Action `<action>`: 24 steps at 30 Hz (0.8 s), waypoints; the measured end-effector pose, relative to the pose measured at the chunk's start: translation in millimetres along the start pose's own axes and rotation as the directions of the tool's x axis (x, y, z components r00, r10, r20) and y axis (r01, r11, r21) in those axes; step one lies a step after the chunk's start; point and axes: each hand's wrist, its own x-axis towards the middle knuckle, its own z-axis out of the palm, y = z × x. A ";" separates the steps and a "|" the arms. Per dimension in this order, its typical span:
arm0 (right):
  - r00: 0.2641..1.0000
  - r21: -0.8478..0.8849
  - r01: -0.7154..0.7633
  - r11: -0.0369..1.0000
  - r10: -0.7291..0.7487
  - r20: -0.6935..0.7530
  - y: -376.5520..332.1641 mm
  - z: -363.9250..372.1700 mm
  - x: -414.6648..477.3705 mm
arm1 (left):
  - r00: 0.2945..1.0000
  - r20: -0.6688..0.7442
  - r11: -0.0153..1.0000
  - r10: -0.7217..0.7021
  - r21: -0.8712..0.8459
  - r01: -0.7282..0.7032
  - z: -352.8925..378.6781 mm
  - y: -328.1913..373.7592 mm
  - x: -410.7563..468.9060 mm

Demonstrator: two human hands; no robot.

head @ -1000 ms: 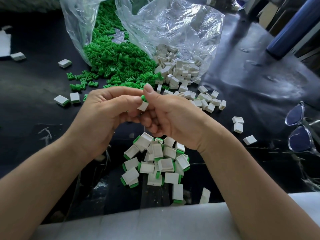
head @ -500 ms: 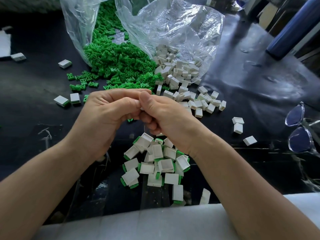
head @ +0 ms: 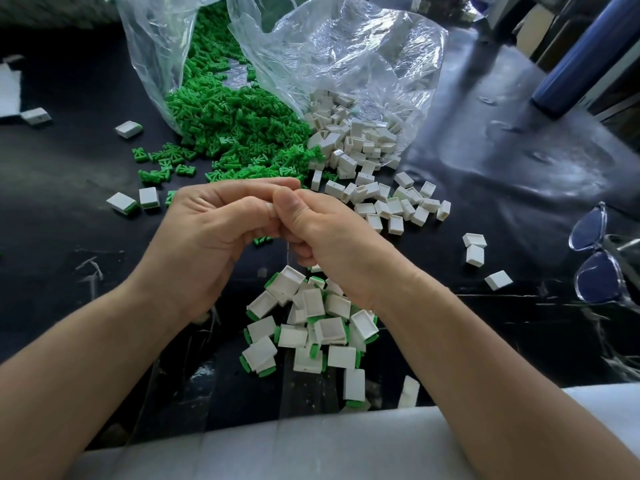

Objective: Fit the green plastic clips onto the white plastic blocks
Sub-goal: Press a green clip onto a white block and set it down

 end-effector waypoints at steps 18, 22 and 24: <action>1.000 -0.050 0.020 0.999 -0.021 -0.021 1.0 0.4 0.9 | 1.000 0.004 1.000 -0.001 0.019 0.001 -0.8 -1.0 0.4; 1.000 -0.014 0.019 1.000 -0.019 0.006 0.2 0.0 0.2 | 1.000 0.013 1.000 -0.005 0.008 0.005 -1.1 -0.3 0.1; 1.000 0.035 0.007 0.999 -0.007 0.014 1.0 -0.7 -0.2 | 1.000 0.025 1.000 -0.005 -0.008 0.005 0.4 0.2 -0.6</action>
